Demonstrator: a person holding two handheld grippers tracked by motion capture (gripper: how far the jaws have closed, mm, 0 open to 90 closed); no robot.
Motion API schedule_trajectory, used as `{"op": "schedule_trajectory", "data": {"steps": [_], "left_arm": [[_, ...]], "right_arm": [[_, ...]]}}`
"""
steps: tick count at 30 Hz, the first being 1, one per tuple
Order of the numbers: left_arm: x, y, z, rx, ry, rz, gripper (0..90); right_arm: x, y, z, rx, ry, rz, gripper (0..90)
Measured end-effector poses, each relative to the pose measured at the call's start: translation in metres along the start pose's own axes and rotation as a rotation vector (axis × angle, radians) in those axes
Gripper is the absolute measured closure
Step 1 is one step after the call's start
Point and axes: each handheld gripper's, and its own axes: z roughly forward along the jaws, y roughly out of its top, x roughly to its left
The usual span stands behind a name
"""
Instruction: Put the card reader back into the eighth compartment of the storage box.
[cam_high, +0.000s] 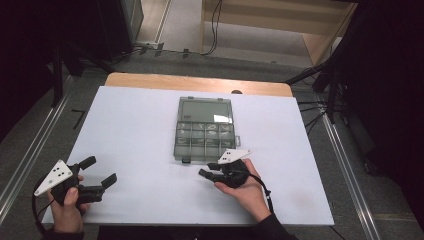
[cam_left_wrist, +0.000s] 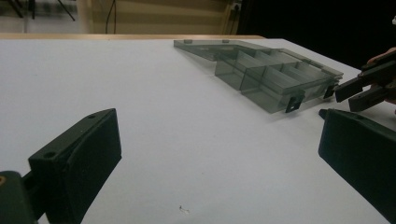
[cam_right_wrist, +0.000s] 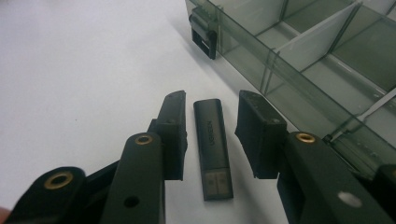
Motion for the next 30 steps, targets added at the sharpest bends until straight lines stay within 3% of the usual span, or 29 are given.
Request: {"op": "schedule_trajectory", "data": {"steps": [30], "left_arm": [[0.000,0.000,0.001,0.000,-0.004,-0.003,0.0]], "right_arm": [[0.003,-0.005,0.016,0.081,-0.049,-0.066,68.2]]}}
